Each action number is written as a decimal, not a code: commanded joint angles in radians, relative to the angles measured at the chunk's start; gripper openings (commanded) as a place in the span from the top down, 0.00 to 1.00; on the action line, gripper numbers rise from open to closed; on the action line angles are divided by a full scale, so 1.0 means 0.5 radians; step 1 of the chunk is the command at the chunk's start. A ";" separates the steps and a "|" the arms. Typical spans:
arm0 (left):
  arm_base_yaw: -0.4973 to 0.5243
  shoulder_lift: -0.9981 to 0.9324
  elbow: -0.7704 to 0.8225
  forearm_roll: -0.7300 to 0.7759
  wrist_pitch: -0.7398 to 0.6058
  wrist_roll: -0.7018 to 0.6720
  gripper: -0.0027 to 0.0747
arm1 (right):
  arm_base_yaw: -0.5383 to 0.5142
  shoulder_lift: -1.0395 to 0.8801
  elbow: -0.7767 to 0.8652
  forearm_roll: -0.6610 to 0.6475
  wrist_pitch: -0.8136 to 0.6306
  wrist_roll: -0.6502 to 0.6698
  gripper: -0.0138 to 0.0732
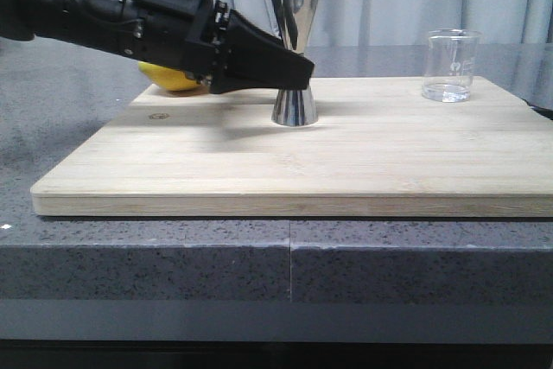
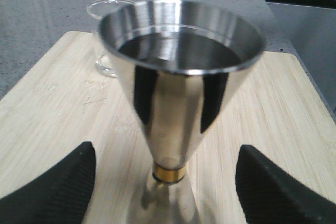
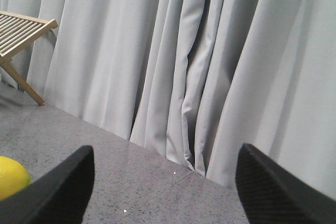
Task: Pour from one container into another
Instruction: 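Open the left gripper and withdraw it from the jigger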
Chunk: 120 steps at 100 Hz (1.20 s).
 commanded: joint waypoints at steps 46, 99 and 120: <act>0.115 -0.328 -0.047 0.169 0.221 -0.147 0.30 | -0.013 -0.077 -0.037 0.086 -0.279 0.002 0.26; 0.555 -0.645 -0.051 0.198 0.221 -0.509 0.30 | -0.013 -0.085 -0.037 0.293 -0.281 0.002 0.26; 0.785 -0.873 -0.051 -0.061 0.221 -0.763 0.32 | -0.013 -0.211 -0.074 0.483 -0.067 0.002 0.30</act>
